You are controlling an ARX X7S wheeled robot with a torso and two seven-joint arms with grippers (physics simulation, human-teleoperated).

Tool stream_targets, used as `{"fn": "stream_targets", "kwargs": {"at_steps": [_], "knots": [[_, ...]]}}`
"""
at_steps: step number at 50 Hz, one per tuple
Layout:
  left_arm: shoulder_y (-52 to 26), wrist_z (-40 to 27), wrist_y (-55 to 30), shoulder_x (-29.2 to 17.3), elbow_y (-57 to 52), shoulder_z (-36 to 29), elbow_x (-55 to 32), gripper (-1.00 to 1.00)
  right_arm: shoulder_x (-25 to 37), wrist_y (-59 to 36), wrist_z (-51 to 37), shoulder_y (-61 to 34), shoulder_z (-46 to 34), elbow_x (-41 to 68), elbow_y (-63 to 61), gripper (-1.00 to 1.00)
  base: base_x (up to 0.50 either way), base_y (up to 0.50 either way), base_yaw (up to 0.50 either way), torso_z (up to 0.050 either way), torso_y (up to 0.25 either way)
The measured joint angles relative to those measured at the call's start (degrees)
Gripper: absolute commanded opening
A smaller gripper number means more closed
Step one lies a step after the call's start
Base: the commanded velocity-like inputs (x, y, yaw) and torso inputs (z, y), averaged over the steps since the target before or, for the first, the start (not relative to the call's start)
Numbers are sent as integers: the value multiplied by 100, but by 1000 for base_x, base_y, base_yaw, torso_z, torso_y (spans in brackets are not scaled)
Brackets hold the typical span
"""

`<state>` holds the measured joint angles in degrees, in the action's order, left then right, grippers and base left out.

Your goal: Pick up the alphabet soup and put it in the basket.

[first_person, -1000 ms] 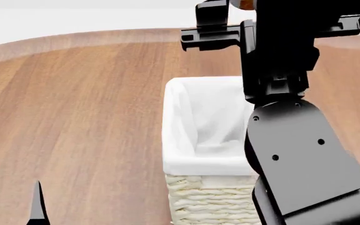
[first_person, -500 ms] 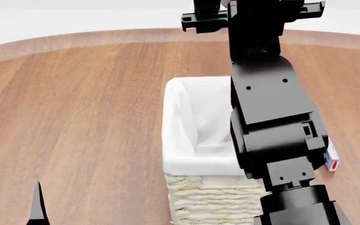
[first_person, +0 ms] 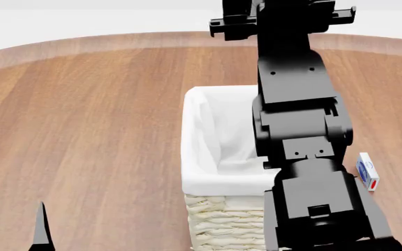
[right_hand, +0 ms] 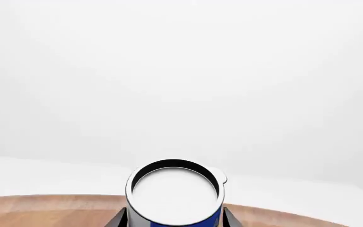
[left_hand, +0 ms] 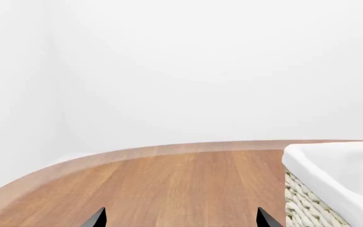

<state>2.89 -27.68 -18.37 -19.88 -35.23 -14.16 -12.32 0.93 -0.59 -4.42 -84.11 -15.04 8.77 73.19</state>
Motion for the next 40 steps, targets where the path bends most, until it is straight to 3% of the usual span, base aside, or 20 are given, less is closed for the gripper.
{"fn": "stream_targets", "kwargs": {"at_steps": [40], "knots": [[-48, -19, 12, -36, 69, -55, -97, 100, -76, -2232, 554, -216, 491, -367, 181, -100, 0, 0, 0, 0, 1]]}}
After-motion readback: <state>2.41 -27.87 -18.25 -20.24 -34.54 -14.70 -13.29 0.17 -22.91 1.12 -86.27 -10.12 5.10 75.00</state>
